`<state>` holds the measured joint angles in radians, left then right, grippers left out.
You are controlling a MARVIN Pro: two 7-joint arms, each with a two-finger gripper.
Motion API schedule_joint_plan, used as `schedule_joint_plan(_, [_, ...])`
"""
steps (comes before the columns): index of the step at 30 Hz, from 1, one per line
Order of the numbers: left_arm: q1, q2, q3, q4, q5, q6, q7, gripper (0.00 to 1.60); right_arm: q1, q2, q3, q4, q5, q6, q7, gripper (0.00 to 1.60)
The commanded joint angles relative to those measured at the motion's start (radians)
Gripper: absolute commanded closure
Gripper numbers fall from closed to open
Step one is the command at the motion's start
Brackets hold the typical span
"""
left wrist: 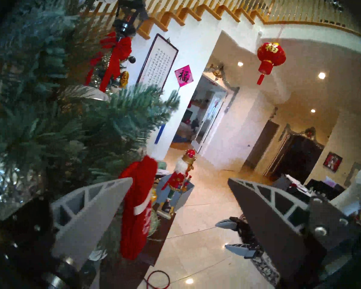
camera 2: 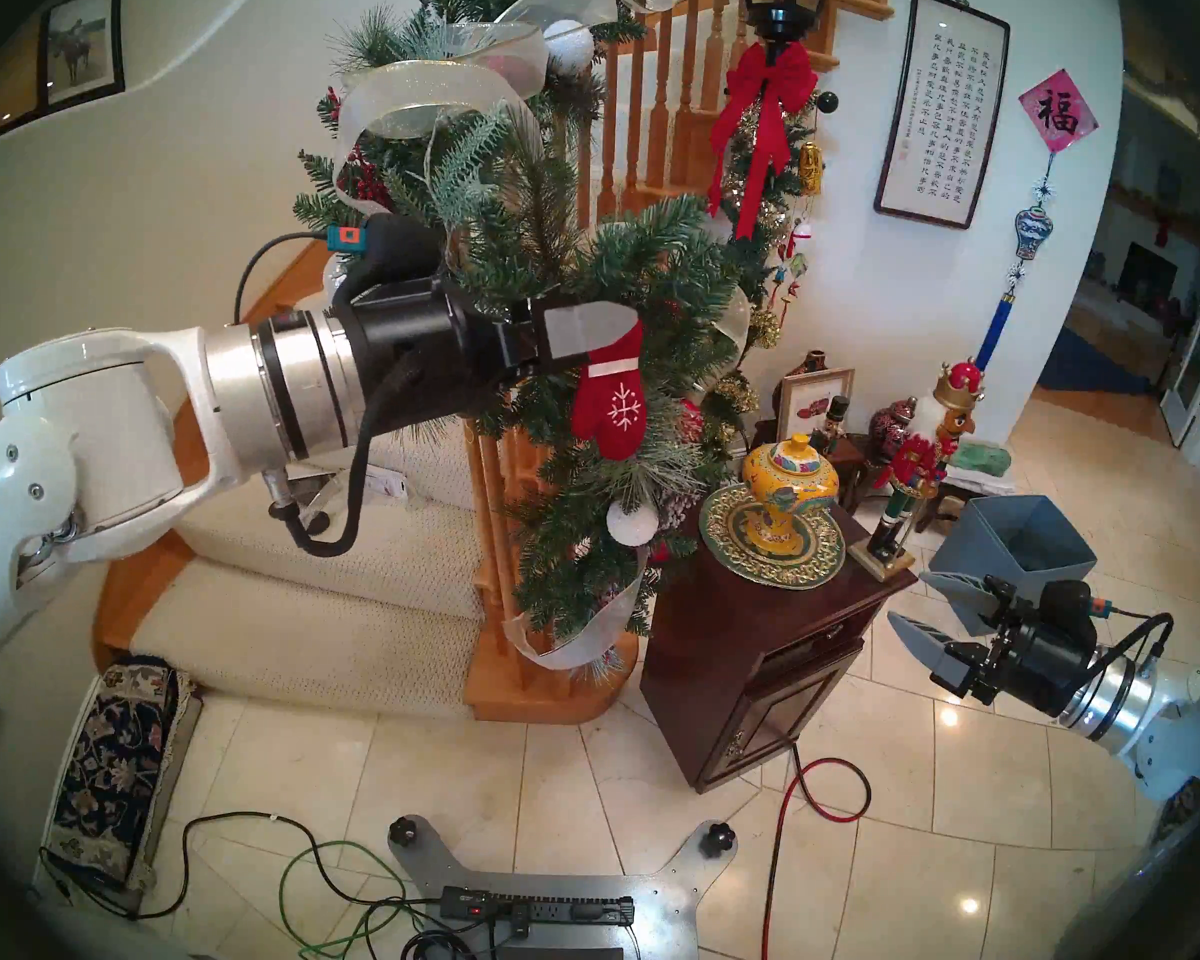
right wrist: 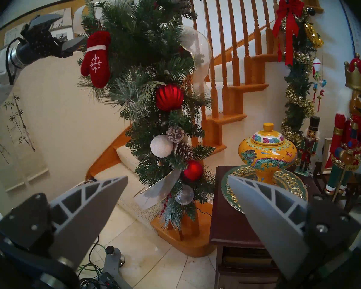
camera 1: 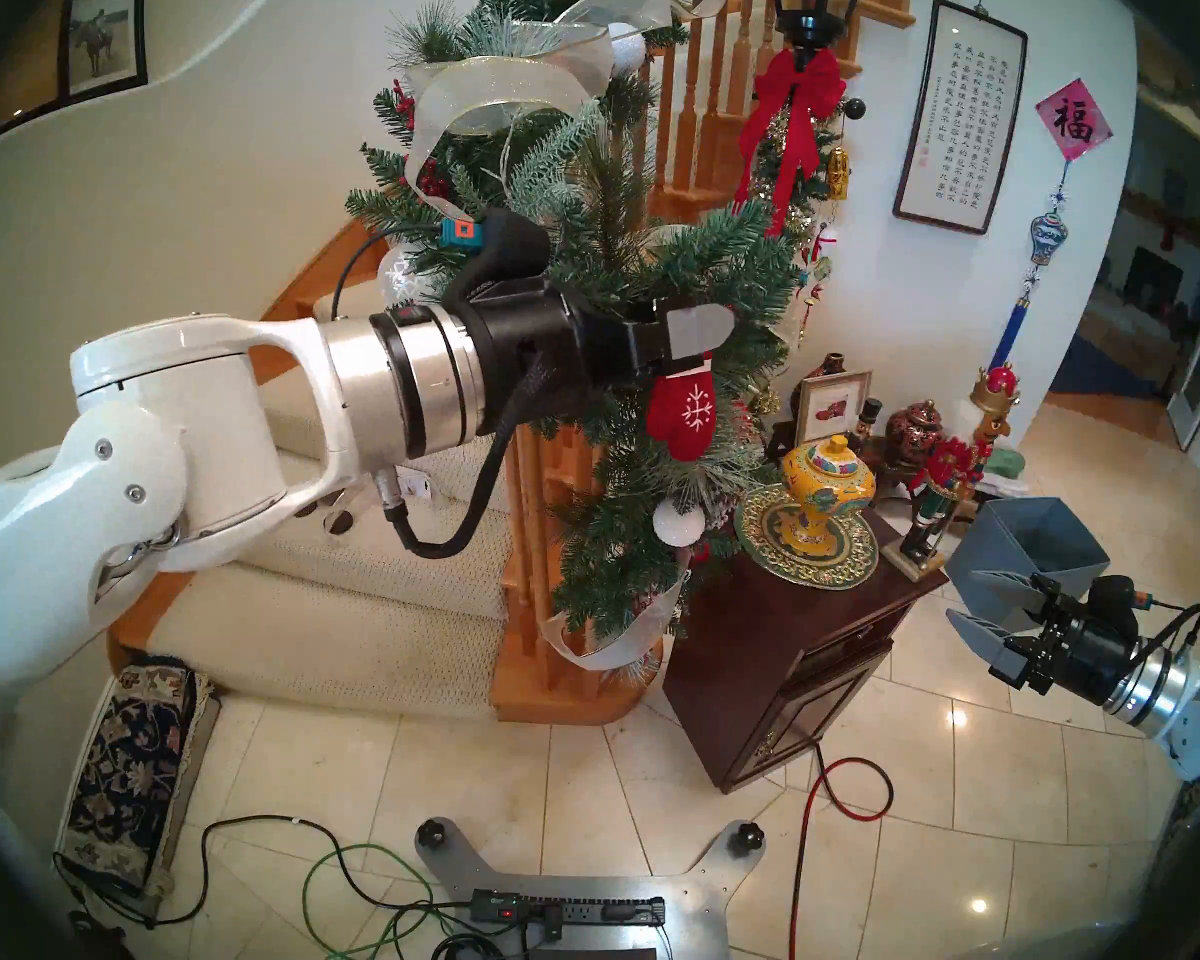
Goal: Hang the ornament onto the Christmas-tree-style decoration
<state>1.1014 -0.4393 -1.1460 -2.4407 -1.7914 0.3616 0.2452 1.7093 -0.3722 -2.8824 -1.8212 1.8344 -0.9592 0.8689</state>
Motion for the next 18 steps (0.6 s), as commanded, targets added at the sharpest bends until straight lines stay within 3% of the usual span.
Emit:
schedule_joint_plan(1, [0.012,0.063,-0.028,-0.003,0.012,0.015,-0.002,0.0,0.004,0.0,0.003,-0.001,-0.001,-0.001,0.106,0.0])
schedule_joint_plan(18, [0.063,0.142,-0.031,-0.003,0.051,0.103,-0.117,0.0,0.003,0.0,0.003,-0.002,-0.003,-0.001,0.096,0.0])
